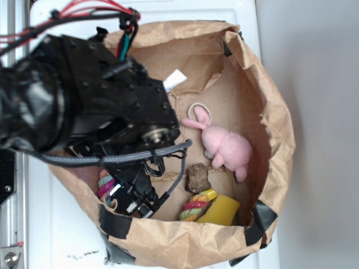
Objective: Grab the multicolored rope.
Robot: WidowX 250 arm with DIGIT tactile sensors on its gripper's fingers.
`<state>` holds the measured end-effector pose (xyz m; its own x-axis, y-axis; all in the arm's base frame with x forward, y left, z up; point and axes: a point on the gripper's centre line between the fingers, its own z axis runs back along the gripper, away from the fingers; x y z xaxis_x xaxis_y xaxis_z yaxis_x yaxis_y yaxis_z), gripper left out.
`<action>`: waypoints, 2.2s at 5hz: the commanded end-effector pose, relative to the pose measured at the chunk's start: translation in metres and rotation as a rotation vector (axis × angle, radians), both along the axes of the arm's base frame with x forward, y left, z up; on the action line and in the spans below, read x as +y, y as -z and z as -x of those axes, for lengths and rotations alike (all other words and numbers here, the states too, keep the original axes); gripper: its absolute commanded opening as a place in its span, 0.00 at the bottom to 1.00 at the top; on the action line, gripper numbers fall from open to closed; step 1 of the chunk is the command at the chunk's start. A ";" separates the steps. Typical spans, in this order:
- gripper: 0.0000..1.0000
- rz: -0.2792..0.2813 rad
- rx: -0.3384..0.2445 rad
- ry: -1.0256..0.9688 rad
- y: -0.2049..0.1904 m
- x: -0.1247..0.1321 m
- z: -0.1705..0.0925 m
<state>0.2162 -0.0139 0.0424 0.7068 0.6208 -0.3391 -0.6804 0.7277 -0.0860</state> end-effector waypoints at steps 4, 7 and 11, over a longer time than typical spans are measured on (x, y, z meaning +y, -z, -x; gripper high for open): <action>1.00 -0.017 -0.016 -0.009 0.002 -0.007 -0.022; 0.00 -0.064 -0.056 0.019 0.001 -0.005 -0.020; 0.00 -0.067 -0.081 0.010 -0.008 -0.002 -0.024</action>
<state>0.2276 -0.0133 0.0295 0.7149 0.6318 -0.2997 -0.6728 0.7382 -0.0485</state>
